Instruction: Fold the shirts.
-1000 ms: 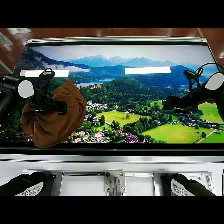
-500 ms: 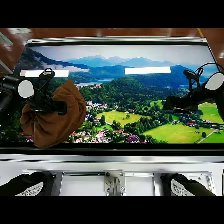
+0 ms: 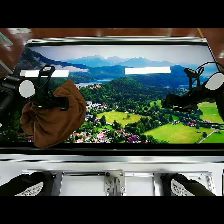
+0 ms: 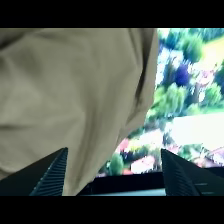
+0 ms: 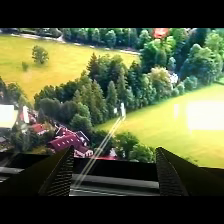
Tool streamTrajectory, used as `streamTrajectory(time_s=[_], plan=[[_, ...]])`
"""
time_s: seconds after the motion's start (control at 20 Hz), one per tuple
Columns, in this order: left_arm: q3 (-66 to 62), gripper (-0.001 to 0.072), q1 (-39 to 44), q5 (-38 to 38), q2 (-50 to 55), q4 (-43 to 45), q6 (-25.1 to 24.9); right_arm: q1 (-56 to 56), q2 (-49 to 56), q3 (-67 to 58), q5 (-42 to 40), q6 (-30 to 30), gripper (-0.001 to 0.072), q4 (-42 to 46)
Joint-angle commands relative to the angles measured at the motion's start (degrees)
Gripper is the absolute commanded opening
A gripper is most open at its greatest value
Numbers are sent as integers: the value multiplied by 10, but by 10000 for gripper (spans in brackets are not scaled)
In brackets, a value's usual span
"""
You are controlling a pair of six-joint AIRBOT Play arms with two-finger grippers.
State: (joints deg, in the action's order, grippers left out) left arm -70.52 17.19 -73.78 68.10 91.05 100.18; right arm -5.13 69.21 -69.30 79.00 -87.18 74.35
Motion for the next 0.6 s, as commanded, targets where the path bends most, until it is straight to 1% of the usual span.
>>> streamTrajectory(time_s=[0.0,0.1,0.15,0.25,0.3,0.4,0.55], plan=[[0,665,0,28,6,-2,0,1,0,0,-2,0,628,-14],[0,667,-10,24,19,32,0,1,0,0,-1,1,628,-22],[0,673,-26,9,31,45,2,1,0,0,-1,1,628,-23],[0,720,-79,-31,71,38,29,1,0,0,-2,1,628,-23],[1,720,-103,-38,92,22,36,1,0,0,-2,2,628,-23],[2,720,-137,-34,134,6,41,1,0,0,-2,2,628,-23],[2,720,-155,-8,182,6,61,1,0,0,-4,4,628,-23]])
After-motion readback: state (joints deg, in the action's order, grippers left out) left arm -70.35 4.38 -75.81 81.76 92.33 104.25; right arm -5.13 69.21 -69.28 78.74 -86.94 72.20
